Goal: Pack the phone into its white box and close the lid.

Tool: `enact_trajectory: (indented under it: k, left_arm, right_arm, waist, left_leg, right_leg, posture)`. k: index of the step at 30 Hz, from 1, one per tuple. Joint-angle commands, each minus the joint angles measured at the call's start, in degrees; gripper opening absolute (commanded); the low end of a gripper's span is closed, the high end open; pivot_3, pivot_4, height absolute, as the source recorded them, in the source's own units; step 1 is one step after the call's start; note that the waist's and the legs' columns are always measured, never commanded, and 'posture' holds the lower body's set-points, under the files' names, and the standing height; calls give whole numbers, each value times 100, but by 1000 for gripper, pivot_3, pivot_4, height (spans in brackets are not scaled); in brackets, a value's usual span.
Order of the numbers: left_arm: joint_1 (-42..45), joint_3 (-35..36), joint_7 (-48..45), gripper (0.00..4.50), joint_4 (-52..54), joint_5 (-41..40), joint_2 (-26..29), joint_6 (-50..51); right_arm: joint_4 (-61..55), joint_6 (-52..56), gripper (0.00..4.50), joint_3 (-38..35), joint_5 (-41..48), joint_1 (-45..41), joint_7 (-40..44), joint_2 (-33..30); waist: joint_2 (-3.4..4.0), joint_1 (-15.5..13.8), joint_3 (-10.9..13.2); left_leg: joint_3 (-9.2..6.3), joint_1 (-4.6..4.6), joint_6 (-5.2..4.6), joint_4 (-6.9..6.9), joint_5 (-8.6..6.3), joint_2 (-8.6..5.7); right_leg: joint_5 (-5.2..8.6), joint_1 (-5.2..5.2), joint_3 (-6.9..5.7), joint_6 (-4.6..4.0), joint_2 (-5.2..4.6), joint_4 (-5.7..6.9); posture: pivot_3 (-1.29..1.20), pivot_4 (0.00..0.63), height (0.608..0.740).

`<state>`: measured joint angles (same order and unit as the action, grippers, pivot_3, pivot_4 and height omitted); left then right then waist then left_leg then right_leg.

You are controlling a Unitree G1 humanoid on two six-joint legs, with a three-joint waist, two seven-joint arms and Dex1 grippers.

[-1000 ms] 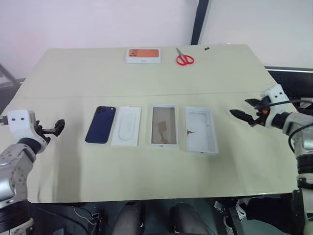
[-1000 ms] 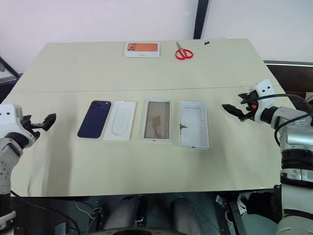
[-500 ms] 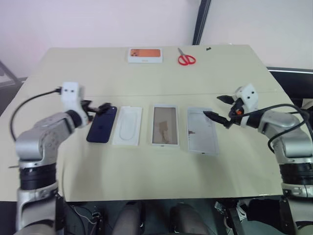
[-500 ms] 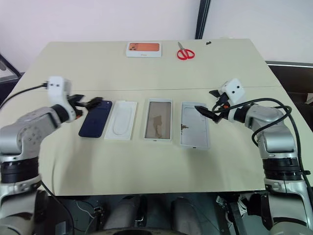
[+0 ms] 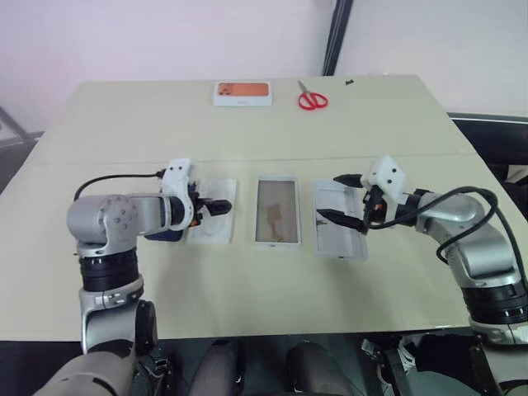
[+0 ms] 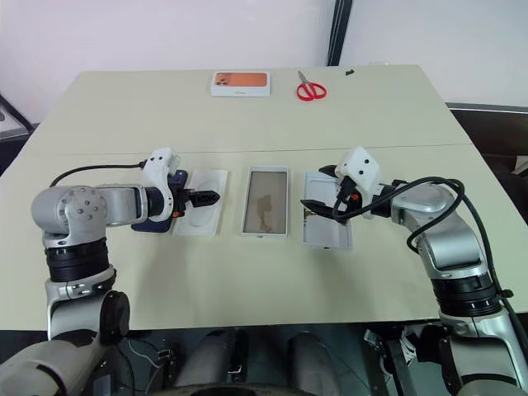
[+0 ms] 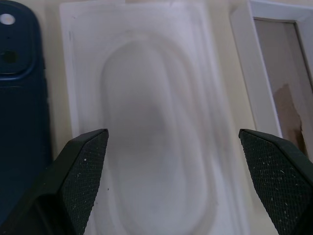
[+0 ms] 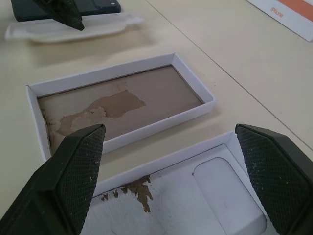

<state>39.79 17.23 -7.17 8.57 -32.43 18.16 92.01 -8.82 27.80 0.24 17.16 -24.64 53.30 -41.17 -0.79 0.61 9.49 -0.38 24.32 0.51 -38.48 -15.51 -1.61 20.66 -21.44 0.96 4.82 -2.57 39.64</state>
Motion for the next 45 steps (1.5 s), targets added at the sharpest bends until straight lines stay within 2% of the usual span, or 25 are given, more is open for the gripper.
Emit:
enact_trajectory:
  k: [1, 6, 17, 30, 40, 41, 42, 45]
  left_arm:
    - [218, 202, 86, 4500, 266, 55, -77, 49]
    - [332, 354, 146, 4500, 284, 27, -105, 49]
    - [229, 169, 405, 4500, -26, 3, 201, 49]
    - [-52, -4, 665, 4500, -237, -732, 257, 49]
    - [-137, 386, 1123, 4500, -396, -1431, 281, 49]
    - [-145, 457, 1195, 3980, -434, -1453, 272, 49]
    - [-148, 516, 1257, 3701, -465, -1476, 263, 49]
    - [-129, 706, 1379, 2174, -514, -1586, 204, 49]
  right_arm:
    - [-151, -115, 4448, -39, 39, 41, 18, -9]
    - [-197, -131, 4448, -5, 46, 112, -4, 17]
    - [-211, -163, 4448, 39, 49, 171, -4, 6]
    - [-284, -140, 4448, 19, 67, 215, -23, -2]
    - [-310, -124, 4448, 47, 73, 145, -2, 0]
    - [-314, -120, 4500, 47, 77, 136, 7, -6]
    - [-316, -117, 4500, 46, 80, 128, 15, -12]
    - [-318, -109, 4500, 36, 90, 110, 41, -33]
  waist:
    - [0, -8, 0]
    - [0, 2, 0]
    - [0, -10, 0]
    - [0, -2, 0]
    - [0, 2, 0]
    - [0, 3, 0]
    - [0, 2, 0]
    - [0, -6, 0]
  left_leg:
    - [0, 1, 0, -3, 0, 0]
    - [-1, 2, 0, -9, 0, 0]
    - [-3, 4, 0, -18, -1, 0]
    - [-5, 4, 0, -21, -1, 0]
    - [-6, 4, 0, -27, -1, 0]
    - [-6, 4, 0, -27, -1, 0]
    - [-6, 4, 0, -27, -1, 0]
    - [-6, 4, -1, -28, -1, 0]
  right_leg:
    - [0, 1, -1, 0, 0, 0]
    - [0, 2, -1, 0, 0, 1]
    - [0, 3, -2, 0, 0, 4]
    - [0, 1, -2, 0, 0, 8]
    - [0, 1, -2, 0, 0, 14]
    - [0, 1, -2, 0, 0, 15]
    - [0, 1, -2, 0, 0, 16]
    - [0, 1, -2, 0, 0, 17]
  posture:
    - [0, 150, 740]
    - [0, 150, 740]
    - [0, 150, 740]
    - [0, 150, 740]
    - [0, 150, 740]
    - [0, 150, 740]
    - [0, 150, 740]
    - [0, 150, 740]
